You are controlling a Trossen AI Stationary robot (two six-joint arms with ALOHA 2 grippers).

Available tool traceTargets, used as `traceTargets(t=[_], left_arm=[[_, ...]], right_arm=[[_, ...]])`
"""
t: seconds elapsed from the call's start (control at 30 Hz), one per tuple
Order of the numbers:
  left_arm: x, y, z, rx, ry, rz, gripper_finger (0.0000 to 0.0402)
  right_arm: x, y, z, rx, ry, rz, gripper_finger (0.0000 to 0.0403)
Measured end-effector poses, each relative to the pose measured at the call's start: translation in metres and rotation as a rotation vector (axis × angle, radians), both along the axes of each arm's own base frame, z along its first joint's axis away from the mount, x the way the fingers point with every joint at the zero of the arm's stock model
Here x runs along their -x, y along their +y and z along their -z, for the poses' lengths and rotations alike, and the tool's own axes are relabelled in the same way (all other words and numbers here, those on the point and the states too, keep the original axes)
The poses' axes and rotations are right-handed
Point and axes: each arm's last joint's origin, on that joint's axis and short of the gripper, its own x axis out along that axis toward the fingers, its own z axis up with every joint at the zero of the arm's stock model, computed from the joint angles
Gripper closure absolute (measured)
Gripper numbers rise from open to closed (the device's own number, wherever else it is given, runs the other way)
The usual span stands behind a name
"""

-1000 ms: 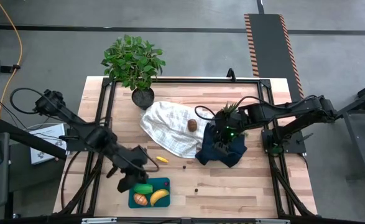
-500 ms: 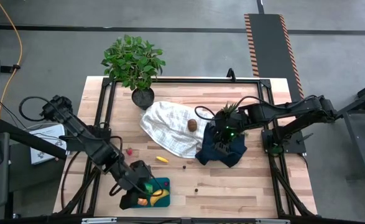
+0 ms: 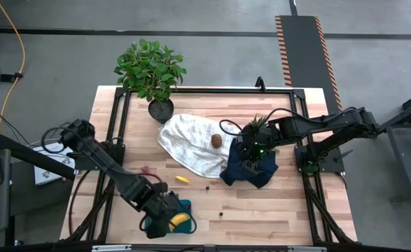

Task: Pick and placing Produce into tupperware
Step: Put the blackberry into the bin, then put the strawberry into the bin

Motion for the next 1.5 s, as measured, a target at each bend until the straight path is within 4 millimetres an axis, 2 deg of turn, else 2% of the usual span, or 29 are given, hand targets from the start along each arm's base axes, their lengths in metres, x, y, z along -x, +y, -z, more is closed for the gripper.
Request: traceTargets(t=[0.33,0.53,0.73,0.87,1.23,1.5], left_arm=[[-0.015,-0.01,0.036,-0.043,0.058,-0.002,0.0298],[-0.017,-0.011,0.053,-0.077,0.122,-0.005,0.0294],[-0.019,-0.013,0.063,-0.091,0.15,-0.008,0.0296],[-0.019,-0.013,0.063,-0.087,0.154,-0.025,0.0289],[-0.019,-0.012,0.063,-0.092,0.154,-0.038,0.0236],[-0.02,-0.007,0.058,-0.08,0.164,-0.02,0.0245]], right_arm=[[0.0,0.0,0.0,0.002,-0.001,-0.003,0.0224],[0.0,0.0,0.0,-0.001,-0.005,0.0,0.0224],[-0.001,0.0,0.0,-0.002,-0.008,0.002,0.0224],[-0.001,0.0,-0.001,-0.003,-0.012,0.002,0.0224],[-0.001,0.0,-0.001,-0.002,-0.015,0.002,0.0224],[-0.001,0.0,-0.001,0.0,-0.016,0.001,0.0224]])
